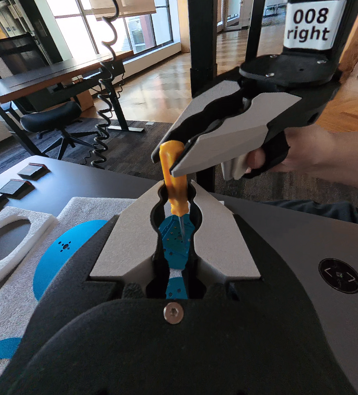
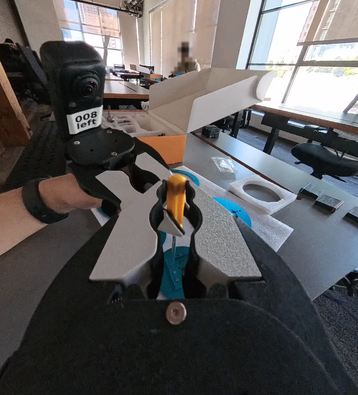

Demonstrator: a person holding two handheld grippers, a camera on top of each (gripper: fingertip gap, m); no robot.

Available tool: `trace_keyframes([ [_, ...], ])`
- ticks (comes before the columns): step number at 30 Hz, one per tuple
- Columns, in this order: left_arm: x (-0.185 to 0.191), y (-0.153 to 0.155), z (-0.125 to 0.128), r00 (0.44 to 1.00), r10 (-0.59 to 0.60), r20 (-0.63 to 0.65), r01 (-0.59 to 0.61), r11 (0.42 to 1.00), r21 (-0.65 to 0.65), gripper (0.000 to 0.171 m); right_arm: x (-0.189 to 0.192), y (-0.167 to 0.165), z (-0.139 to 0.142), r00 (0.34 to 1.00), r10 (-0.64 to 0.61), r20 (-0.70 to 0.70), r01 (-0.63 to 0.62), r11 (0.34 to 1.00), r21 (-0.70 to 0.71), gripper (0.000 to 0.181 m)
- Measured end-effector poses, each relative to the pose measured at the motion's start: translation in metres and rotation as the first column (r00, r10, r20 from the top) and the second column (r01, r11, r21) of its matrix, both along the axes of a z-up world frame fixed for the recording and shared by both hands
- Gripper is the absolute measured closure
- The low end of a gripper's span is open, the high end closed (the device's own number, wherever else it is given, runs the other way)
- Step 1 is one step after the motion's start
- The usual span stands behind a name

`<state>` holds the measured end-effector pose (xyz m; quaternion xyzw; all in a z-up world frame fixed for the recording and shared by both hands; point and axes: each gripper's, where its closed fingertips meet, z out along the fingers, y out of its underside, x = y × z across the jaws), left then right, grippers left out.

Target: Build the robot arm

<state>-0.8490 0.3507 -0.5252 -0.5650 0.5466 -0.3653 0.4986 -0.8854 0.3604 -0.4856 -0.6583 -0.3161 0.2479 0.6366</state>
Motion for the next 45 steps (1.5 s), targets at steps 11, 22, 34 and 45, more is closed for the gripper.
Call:
trace_keyframes([
  [11,-0.002,-0.002,0.001,0.999,-0.042,0.032,0.043,0.999,-0.033,0.156,0.001,-0.007,-0.001,0.973,0.231,0.026,-0.229,0.971,-0.062,0.164],
  [22,-0.009,0.003,0.013,0.999,0.036,0.036,-0.035,0.999,-0.016,0.155,0.006,0.001,-0.001,0.998,-0.02,0.056,0.023,0.998,-0.057,0.164],
  [34,-0.009,-0.001,0.013,0.999,-0.002,0.041,0.003,0.999,-0.032,0.155,0.003,-0.001,-0.005,0.92,0.294,0.26,-0.23,0.94,-0.252,0.165],
  [45,-0.005,0.001,0.006,0.986,0.144,-0.089,-0.143,0.99,0.013,0.143,0.009,0.004,-0.006,0.962,0.073,0.263,0.003,0.961,-0.275,0.165],
])
